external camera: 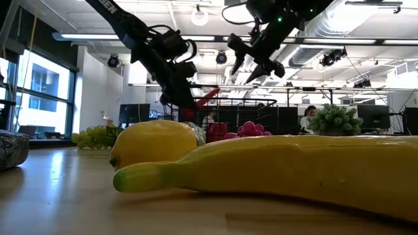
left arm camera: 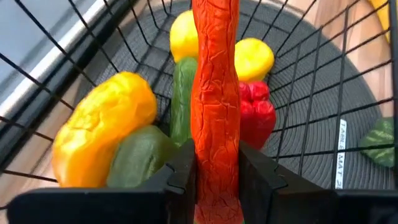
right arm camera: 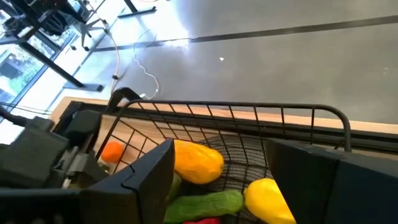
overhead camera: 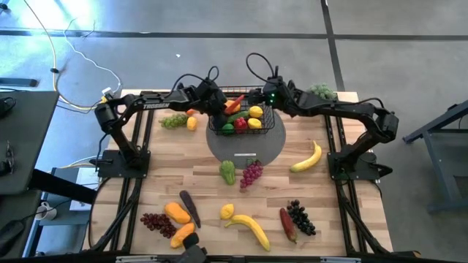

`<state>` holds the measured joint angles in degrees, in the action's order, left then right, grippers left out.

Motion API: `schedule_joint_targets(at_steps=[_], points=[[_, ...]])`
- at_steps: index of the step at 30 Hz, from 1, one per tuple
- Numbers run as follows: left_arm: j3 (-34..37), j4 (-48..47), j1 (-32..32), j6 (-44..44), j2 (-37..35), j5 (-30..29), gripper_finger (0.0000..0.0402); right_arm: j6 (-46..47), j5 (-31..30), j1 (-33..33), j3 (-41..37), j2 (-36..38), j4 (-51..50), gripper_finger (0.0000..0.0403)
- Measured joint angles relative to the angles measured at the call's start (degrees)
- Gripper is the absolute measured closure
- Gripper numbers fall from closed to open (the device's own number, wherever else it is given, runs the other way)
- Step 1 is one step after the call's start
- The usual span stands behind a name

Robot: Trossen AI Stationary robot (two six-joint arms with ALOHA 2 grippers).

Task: Build produce basket
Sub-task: Put the orange carrot into the wire basket, then put the yellow banana into the wire basket

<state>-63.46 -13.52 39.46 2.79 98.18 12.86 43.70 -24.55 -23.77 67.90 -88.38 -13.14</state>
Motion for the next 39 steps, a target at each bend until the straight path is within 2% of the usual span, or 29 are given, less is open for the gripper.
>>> schedule_joint_targets(at_steps=[10,20,24,31,39], points=[[0.0,-0.44,-0.24,0.63,0.05,-1.51,0.0326,0.0,-2.37,1.71,0.0,0.0,-0.05,0.0169],[0.0,-2.14,-1.0,2.91,0.01,-1.51,0.0251,0.0,-2.36,1.81,0.0,0.0,-0.05,0.0169],[0.0,-2.16,-1.0,2.83,0.01,-1.53,0.0233,0.0,-2.34,1.81,0.0,0.0,-0.03,0.0169],[-0.46,-2.21,-1.0,2.82,0.01,-1.53,0.0231,-0.16,-2.32,2.26,0.0,0.05,-0.08,0.0169],[-6.23,-8.3,-0.96,3.43,-0.68,-1.51,0.0231,-3.41,-1.16,4.91,0.0,3.59,-2.06,0.0169]])
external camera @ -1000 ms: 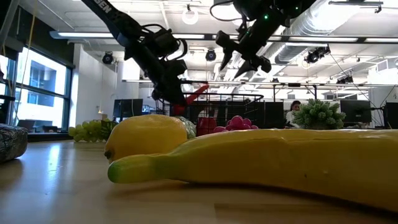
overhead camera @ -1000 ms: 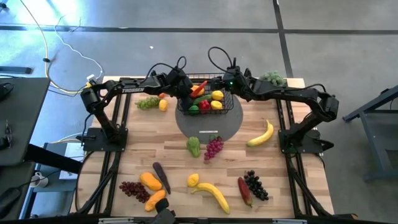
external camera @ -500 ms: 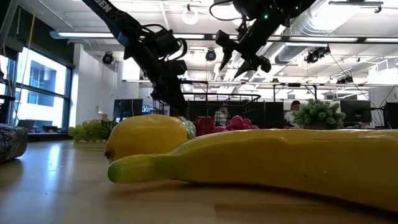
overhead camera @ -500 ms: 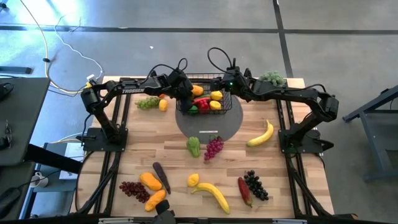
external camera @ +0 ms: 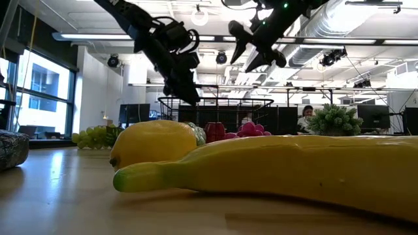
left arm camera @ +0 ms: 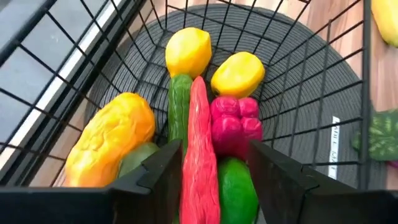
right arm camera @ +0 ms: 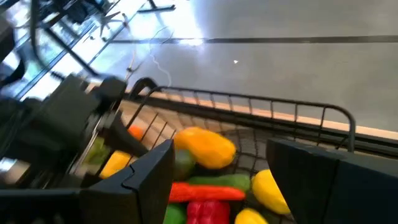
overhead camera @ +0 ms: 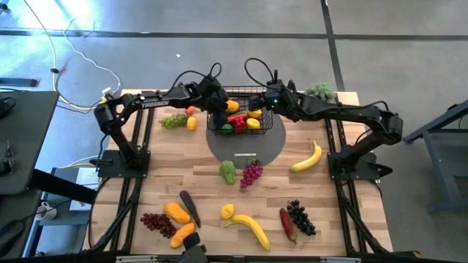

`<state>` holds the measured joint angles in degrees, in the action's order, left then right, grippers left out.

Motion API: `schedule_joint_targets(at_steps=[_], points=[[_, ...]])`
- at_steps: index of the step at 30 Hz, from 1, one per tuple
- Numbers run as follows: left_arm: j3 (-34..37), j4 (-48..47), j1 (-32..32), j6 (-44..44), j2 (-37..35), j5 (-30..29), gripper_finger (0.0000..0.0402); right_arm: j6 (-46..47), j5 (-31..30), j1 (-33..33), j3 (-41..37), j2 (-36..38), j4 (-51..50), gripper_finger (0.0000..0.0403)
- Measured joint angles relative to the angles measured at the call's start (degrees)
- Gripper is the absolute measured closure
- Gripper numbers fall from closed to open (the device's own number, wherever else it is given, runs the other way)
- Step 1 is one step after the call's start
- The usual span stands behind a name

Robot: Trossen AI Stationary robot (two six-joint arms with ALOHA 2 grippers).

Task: Build produce basket
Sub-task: Put the yellow banana into the wire basket

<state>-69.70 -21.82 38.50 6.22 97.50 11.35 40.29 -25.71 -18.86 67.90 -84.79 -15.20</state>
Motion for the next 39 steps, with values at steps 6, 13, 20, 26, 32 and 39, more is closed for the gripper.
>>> schedule_joint_targets(at_steps=[6,13,20,26,32,39], points=[[-3.4,-6.45,0.19,-0.07,-0.91,-0.02,0.0231,0.32,2.11,2.84,0.0,3.18,-5.06,0.0169],[-3.47,-11.64,-0.13,-4.27,-5.05,0.0,0.0231,3.84,8.75,7.04,0.0,5.55,-13.16,0.0169],[-3.47,-18.42,-2.36,-9.58,-10.94,-0.03,0.0231,4.73,14.44,10.52,0.0,6.16,-24.64,0.0169],[-3.45,-23.17,-6.59,-13.03,-15.02,-1.15,0.0231,5.69,16.86,13.35,0.0,6.16,-32.09,0.0169],[-3.27,-28.1,-12.84,-18.61,-16.81,-4.39,0.0231,13.07,17.0,16.48,0.0,6.16,-38.67,0.0169],[3.73,-24.92,-21.14,-28.49,-20.52,-6.85,0.0231,20.64,16.55,21.07,-0.11,6.16,-46.66,0.0169]])
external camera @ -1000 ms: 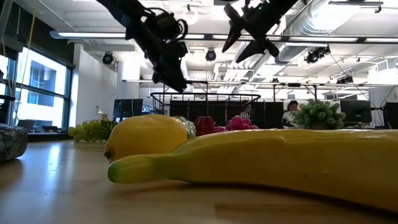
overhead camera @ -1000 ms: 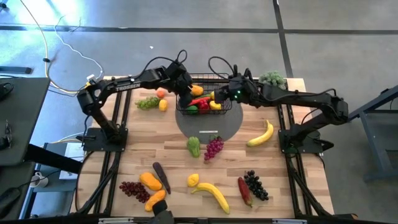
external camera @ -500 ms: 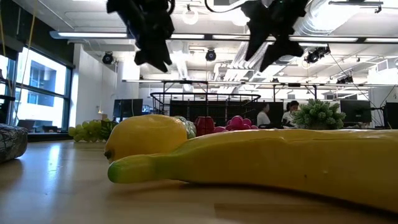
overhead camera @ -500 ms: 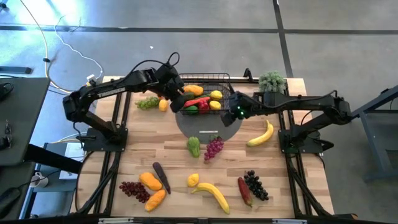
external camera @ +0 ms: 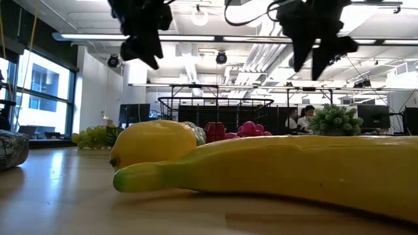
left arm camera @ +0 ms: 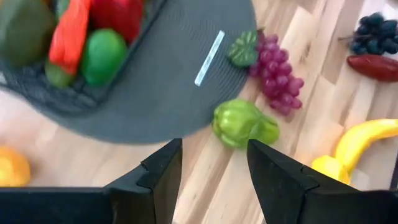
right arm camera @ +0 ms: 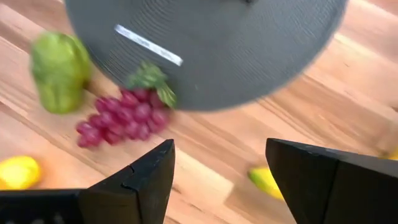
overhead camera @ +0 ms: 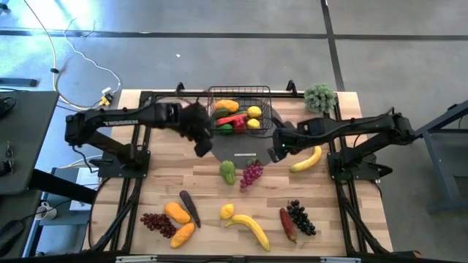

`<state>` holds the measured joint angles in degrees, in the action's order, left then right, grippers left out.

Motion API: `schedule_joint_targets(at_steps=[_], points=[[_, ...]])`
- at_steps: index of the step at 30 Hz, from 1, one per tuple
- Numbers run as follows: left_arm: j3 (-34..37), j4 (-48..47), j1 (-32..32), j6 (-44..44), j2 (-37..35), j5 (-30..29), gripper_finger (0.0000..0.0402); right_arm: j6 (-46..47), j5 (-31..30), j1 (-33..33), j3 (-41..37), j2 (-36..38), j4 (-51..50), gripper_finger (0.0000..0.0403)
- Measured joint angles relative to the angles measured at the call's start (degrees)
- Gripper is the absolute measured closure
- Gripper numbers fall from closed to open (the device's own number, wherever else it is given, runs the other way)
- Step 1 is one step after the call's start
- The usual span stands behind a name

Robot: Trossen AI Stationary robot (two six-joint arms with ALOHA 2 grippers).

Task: Build produce basket
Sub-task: Put the yellow banana into the wire basket

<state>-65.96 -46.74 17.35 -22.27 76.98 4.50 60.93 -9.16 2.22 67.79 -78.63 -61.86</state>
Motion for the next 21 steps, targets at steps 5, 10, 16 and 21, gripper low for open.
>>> schedule_joint_targets(at_steps=[5,10,16,21], points=[[3.73,0.59,-4.44,-5.8,-2.4,-5.89,0.0232,6.37,-1.69,2.99,-0.04,0.0,-7.02,0.0169],[4.75,0.4,-6.99,-7.57,-2.97,-10.35,0.0232,13.53,-4.64,5.61,-0.04,-0.02,-12.85,0.0169],[4.75,0.41,-7.39,-5.84,-2.97,-13.05,0.0232,22.05,-6.91,7.22,-2.36,-0.02,-15.73,0.0169],[4.75,0.41,-7.22,-2.18,-2.97,-13.18,0.0232,29.14,-6.66,7.95,-5.26,-0.02,-15.71,0.0169]])
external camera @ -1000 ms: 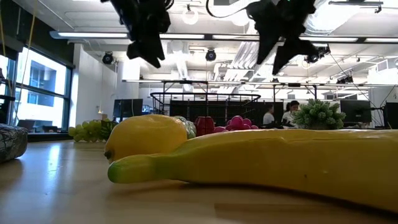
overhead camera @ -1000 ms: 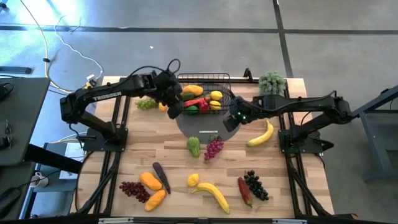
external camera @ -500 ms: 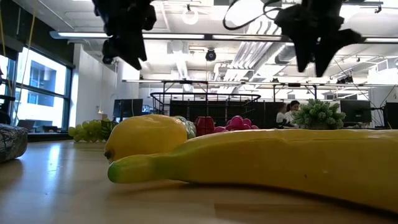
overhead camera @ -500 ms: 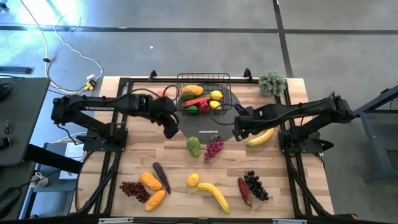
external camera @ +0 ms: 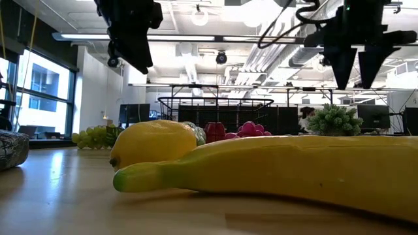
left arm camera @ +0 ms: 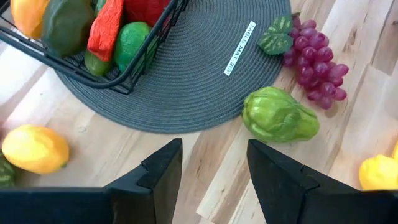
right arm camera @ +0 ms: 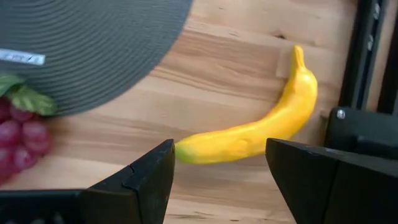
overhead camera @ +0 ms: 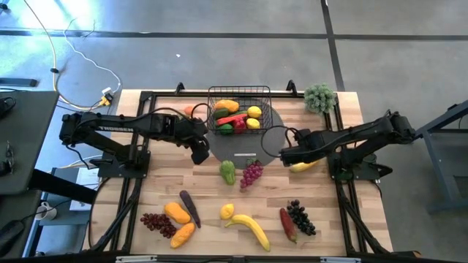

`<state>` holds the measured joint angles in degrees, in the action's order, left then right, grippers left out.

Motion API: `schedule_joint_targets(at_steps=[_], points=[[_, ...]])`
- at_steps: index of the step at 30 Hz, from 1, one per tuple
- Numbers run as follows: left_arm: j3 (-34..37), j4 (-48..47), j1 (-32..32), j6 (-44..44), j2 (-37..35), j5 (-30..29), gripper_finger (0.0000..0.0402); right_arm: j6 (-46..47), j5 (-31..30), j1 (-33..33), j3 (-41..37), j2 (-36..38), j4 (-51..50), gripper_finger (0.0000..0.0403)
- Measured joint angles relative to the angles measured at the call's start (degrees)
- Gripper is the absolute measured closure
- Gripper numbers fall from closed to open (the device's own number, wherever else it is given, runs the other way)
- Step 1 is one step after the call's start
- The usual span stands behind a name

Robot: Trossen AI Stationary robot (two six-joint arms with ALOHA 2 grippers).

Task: Build produce basket
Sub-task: Put the yellow banana into the wire basket

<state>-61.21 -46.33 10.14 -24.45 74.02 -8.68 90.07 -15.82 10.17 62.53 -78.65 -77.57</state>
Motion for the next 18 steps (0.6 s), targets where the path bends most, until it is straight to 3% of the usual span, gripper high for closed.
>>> schedule_joint_targets(at_steps=[18], points=[[0.0,-0.01,-0.05,8.72,0.02,-0.82,0.0232,28.81,2.33,0.03,-9.78,-0.02,0.32,0.0169]])
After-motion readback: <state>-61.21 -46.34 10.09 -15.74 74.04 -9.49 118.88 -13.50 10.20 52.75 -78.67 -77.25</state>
